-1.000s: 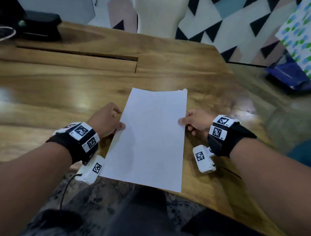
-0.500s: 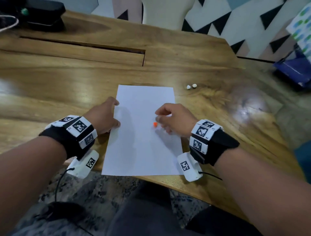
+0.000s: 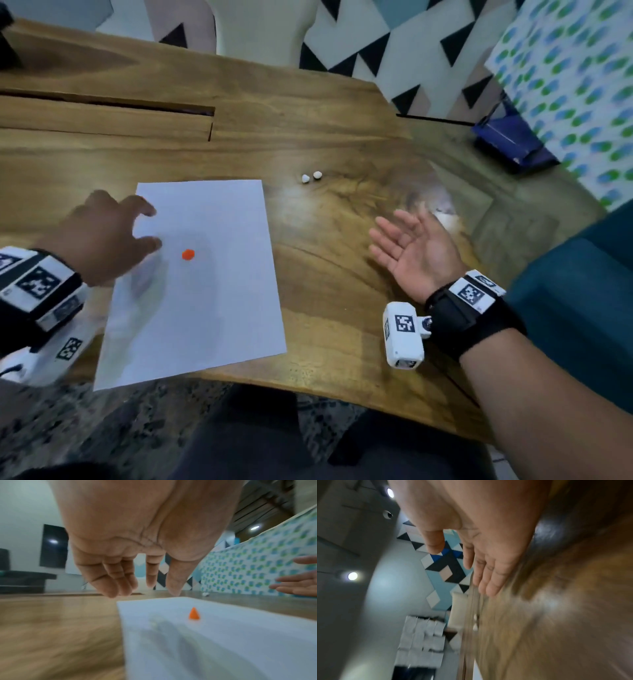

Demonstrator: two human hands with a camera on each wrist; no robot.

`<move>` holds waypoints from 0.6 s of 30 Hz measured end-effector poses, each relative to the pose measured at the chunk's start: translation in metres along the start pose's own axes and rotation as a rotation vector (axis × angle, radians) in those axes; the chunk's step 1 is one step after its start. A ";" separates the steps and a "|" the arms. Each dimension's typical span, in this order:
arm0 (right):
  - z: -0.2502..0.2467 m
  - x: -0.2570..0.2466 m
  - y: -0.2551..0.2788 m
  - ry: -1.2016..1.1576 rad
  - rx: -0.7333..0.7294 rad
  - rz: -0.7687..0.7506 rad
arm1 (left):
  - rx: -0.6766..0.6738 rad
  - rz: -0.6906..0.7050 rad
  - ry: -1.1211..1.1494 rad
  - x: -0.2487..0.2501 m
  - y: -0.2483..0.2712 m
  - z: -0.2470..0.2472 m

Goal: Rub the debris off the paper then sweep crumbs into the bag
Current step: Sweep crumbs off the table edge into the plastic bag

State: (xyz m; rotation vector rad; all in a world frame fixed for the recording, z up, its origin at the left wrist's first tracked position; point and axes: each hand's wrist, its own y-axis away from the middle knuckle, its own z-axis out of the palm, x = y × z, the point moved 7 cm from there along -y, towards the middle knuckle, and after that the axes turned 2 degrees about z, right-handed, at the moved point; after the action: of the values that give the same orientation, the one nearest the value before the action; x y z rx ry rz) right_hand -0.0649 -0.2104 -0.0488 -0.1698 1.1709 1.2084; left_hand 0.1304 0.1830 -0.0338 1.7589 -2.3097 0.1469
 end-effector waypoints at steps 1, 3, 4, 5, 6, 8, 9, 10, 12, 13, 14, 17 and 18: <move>0.004 0.016 0.011 0.045 -0.092 0.084 | 0.006 0.081 0.048 0.025 0.004 -0.005; 0.011 0.059 0.038 0.132 -0.267 0.278 | -0.122 0.235 0.191 0.082 0.019 -0.002; 0.009 0.074 0.046 0.160 -0.309 0.344 | -0.222 0.307 0.247 0.113 0.029 0.004; 0.005 0.079 0.047 0.161 -0.324 0.365 | -0.323 0.376 0.282 0.142 0.042 0.012; -0.003 0.073 0.040 0.134 -0.287 0.335 | -0.417 0.446 0.307 0.167 0.053 0.023; -0.022 0.040 0.015 0.088 -0.117 0.182 | -0.554 0.560 0.345 0.209 0.073 0.046; -0.029 0.019 0.006 0.075 -0.042 0.097 | -0.589 0.605 0.350 0.226 0.080 0.055; -0.036 0.000 0.000 0.077 0.027 0.031 | -0.602 0.641 0.354 0.240 0.087 0.062; -0.046 -0.021 0.003 0.083 0.095 -0.022 | -0.609 0.687 0.358 0.258 0.095 0.072; -0.047 -0.022 0.013 0.093 0.067 -0.011 | -0.633 0.697 0.373 0.263 0.098 0.078; -0.045 -0.015 0.027 0.109 0.014 0.028 | -0.668 0.697 0.393 0.264 0.100 0.084; -0.045 0.045 0.080 0.158 -0.258 0.284 | -0.669 0.652 0.442 0.257 0.096 0.089; -0.050 0.064 0.092 0.206 -0.316 0.366 | -0.664 0.603 0.482 0.253 0.093 0.089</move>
State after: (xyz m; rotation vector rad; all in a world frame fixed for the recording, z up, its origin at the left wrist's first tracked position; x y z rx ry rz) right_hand -0.1747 -0.1639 -0.0785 -0.3341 1.2147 1.7318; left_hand -0.0331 -0.0486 -0.0526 0.6103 -2.0952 -0.0850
